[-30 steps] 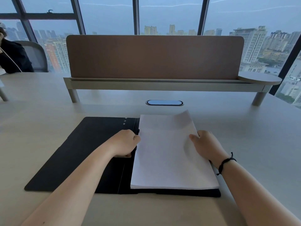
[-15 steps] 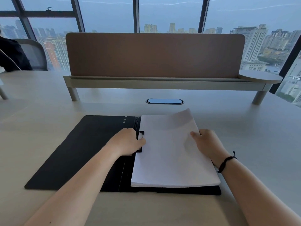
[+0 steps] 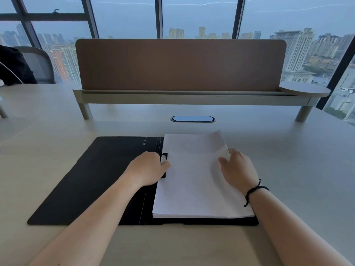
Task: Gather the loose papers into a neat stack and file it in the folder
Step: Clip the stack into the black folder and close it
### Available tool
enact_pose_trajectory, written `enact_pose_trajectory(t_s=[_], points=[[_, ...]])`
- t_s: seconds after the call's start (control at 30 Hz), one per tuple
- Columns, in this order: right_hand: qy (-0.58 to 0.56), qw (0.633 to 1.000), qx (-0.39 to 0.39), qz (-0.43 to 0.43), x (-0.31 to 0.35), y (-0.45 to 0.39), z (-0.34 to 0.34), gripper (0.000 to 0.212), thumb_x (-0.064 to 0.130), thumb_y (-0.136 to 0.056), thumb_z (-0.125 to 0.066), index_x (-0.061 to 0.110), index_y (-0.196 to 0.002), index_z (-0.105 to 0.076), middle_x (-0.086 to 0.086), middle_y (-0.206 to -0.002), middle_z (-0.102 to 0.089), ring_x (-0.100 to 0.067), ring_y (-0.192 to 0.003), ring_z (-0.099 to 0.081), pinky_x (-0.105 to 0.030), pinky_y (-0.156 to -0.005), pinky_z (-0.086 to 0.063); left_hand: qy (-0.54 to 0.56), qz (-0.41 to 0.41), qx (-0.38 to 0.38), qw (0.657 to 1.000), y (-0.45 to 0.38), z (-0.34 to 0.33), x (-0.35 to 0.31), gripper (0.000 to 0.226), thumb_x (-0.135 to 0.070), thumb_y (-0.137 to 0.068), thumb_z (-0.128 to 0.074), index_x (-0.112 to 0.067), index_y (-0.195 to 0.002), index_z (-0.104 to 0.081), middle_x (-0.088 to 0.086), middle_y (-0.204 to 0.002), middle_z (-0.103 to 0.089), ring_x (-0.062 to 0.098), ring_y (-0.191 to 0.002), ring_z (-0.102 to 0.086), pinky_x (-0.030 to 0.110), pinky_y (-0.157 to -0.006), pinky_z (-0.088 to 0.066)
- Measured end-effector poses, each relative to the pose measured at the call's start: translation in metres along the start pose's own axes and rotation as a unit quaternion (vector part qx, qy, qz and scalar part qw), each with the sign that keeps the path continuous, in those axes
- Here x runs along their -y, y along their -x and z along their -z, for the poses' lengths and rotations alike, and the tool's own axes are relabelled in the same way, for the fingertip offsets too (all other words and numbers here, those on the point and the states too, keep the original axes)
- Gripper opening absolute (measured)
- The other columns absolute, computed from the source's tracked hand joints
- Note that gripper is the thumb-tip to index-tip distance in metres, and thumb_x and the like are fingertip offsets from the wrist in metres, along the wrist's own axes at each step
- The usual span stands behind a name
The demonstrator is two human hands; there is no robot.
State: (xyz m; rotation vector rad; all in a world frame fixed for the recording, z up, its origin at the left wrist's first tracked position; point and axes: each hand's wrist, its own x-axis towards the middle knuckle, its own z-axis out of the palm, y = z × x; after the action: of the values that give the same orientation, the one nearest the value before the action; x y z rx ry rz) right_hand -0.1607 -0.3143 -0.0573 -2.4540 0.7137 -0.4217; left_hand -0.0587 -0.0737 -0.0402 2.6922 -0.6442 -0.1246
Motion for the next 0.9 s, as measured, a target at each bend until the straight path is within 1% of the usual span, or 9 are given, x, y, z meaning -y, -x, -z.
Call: enact_pose_trajectory(t_s=[0.17,0.3,0.4,0.57,0.63,0.7,0.8,0.87,0.9], points=[[0.003,1.0,0.01,0.001,-0.001,-0.004,0.001,0.026,0.03,-0.097,-0.053,0.009,-0.105,-0.066,-0.014,-0.1,-0.07,-0.036,-0.097,-0.064,-0.037,-0.074,-0.051,-0.014,-0.001,-0.009,1.0,0.0,-0.002,0.0,0.047,-0.038,-0.093,-0.047,-0.015,-0.058,-0.026,-0.001,-0.052,-0.028,0.019,-0.05,-0.027,0.029,-0.048,-0.023],[-0.023,1.0,0.02,-0.006,-0.005,-0.009,0.004,0.026,0.027,-0.097,-0.053,0.006,-0.096,-0.069,-0.015,-0.089,-0.071,-0.037,-0.09,-0.064,-0.036,-0.071,-0.049,-0.043,0.004,-0.027,0.999,0.002,-0.004,-0.002,0.044,-0.041,-0.092,-0.046,-0.016,-0.06,-0.029,-0.001,-0.054,-0.033,0.02,-0.052,-0.031,0.029,-0.05,-0.026],[-0.007,1.0,0.002,-0.013,-0.006,-0.007,0.005,0.03,0.029,-0.097,-0.051,0.003,-0.095,-0.066,-0.014,-0.082,-0.068,-0.037,-0.085,-0.064,-0.037,-0.068,-0.05,-0.05,0.009,-0.041,0.998,0.002,-0.007,-0.001,0.044,-0.044,-0.092,-0.045,-0.014,-0.062,-0.032,0.0,-0.055,-0.037,0.021,-0.052,-0.033,0.029,-0.05,-0.027],[0.101,0.995,-0.02,0.005,-0.004,0.005,0.011,0.045,0.05,-0.099,-0.044,0.013,-0.117,-0.062,-0.008,-0.113,-0.062,-0.035,-0.105,-0.063,-0.035,-0.073,-0.043,-0.074,0.01,-0.076,0.994,0.002,-0.009,0.001,0.047,-0.052,-0.096,-0.04,-0.016,-0.066,-0.036,-0.003,-0.06,-0.048,0.018,-0.053,-0.041,0.029,-0.05,-0.03],[0.118,0.993,-0.01,0.023,-0.002,0.012,0.014,0.051,0.059,-0.096,-0.044,0.017,-0.118,-0.061,-0.007,-0.115,-0.06,-0.034,-0.111,-0.061,-0.037,-0.077,-0.046,-0.082,0.01,-0.093,0.992,0.002,-0.01,0.003,0.048,-0.058,-0.096,-0.038,-0.019,-0.069,-0.037,-0.003,-0.065,-0.053,0.019,-0.057,-0.047,0.03,-0.052,-0.032],[0.148,0.988,0.016,0.04,0.002,0.022,0.015,0.061,0.067,-0.093,-0.043,0.02,-0.13,-0.056,-0.008,-0.13,-0.056,-0.033,-0.123,-0.053,-0.04,-0.092,-0.045,-0.079,0.013,-0.112,0.991,0.003,-0.013,0.006,0.05,-0.064,-0.095,-0.037,-0.019,-0.072,-0.04,-0.002,-0.068,-0.056,0.022,-0.063,-0.053,0.031,-0.054,-0.035],[0.21,0.972,0.008,0.103,0.017,0.045,0.014,0.079,0.076,-0.09,-0.033,0.026,-0.151,-0.035,-0.01,-0.161,-0.03,-0.032,-0.145,-0.033,-0.045,-0.114,-0.03,-0.072,0.009,-0.133,0.988,0.004,-0.018,0.012,0.057,-0.07,-0.093,-0.035,-0.017,-0.079,-0.047,-0.002,-0.071,-0.06,0.024,-0.068,-0.059,0.033,-0.056,-0.041],[0.216,0.962,0.024,0.164,0.027,0.059,0.004,0.082,0.08,-0.088,-0.027,0.032,-0.154,-0.029,-0.006,-0.166,-0.024,-0.028,-0.151,-0.024,-0.047,-0.121,-0.021,-0.066,0.004,-0.138,0.988,0.005,-0.02,0.017,0.058,-0.073,-0.092,-0.032,-0.018,-0.086,-0.051,-0.004,-0.079,-0.064,0.024,-0.073,-0.062,0.035,-0.061,-0.046],[0.209,0.96,0.051,0.181,0.029,0.064,-0.003,0.079,0.081,-0.087,-0.026,0.035,-0.152,-0.032,-0.004,-0.164,-0.027,-0.025,-0.151,-0.024,-0.048,-0.122,-0.019,-0.062,0.0,-0.14,0.988,0.006,-0.021,0.019,0.056,-0.072,-0.092,-0.032,-0.02,-0.09,-0.053,-0.006,-0.085,-0.065,0.023,-0.077,-0.063,0.036,-0.064,-0.049]])
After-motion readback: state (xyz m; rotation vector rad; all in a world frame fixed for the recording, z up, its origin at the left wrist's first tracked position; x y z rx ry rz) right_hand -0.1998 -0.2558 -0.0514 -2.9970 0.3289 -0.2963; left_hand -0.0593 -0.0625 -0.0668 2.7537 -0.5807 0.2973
